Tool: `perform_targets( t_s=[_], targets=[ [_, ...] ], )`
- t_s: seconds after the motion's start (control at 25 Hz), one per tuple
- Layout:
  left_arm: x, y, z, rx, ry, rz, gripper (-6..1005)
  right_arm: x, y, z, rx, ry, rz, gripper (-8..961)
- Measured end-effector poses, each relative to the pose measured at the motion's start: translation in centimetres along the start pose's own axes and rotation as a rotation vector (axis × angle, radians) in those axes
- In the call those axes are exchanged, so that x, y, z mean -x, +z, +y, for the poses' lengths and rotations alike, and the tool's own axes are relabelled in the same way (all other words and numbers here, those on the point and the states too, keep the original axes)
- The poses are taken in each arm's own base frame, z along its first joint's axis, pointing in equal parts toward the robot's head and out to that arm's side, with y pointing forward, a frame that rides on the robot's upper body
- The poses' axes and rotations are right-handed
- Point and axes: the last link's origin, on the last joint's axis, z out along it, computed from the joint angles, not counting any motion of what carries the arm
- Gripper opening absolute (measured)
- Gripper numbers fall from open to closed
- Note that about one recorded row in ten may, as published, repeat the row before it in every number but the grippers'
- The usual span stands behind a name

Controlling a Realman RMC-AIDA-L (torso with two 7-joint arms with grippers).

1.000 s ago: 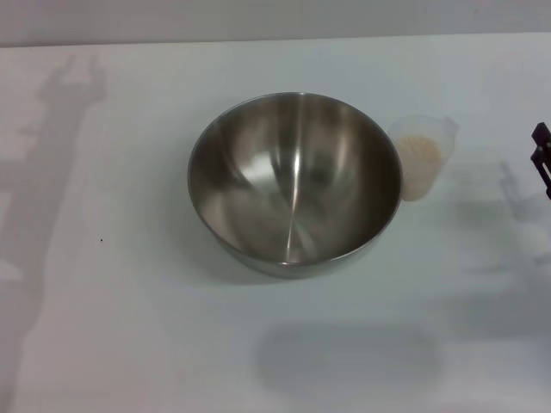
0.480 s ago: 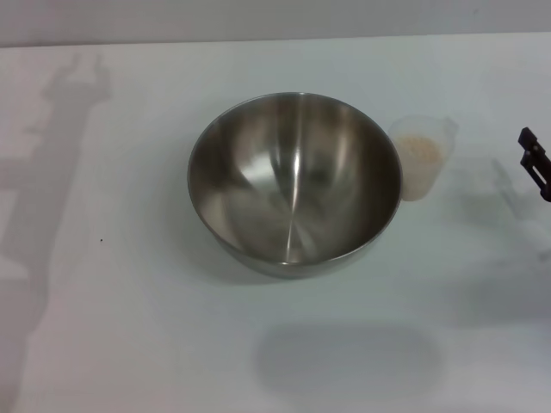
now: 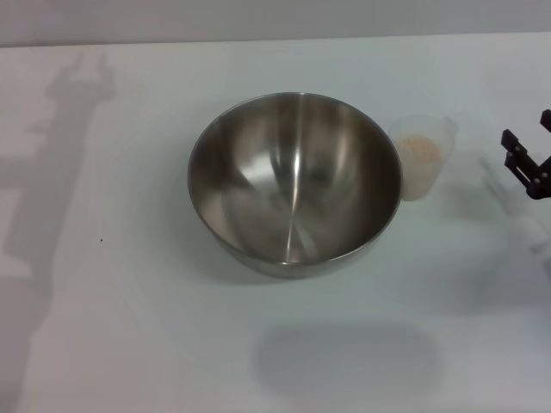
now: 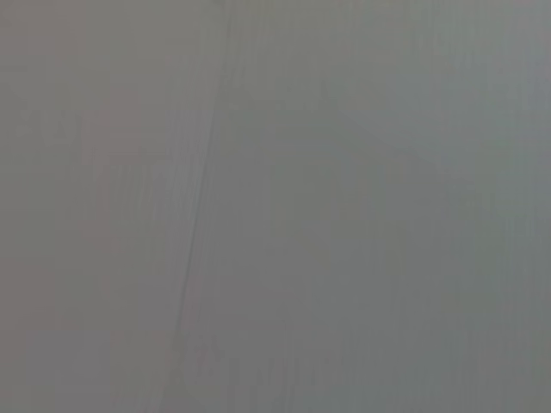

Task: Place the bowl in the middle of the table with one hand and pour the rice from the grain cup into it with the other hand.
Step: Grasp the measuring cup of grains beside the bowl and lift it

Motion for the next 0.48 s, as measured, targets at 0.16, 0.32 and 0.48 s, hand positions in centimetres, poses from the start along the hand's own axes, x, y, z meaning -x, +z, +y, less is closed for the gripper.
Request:
perform_targets(
  t_s=[0.16,0.32,0.48],
  targets=[
    [-0.1,0.2,0.2,0.005,-0.002,0.002,327,0.1,0.6,0.0,0.013,-0.023,0.011,587],
    [-0.1,0.3,0.3,0.008,-0.002,0.003,327,0.2,1.0,0.0,0.031,-0.039,0.02,586],
    [-0.1,0.4,0.4,0.009,-0.003,0.005,328,0.2,1.6,0.1,0.052,-0.059,0.038,586]
  ],
)
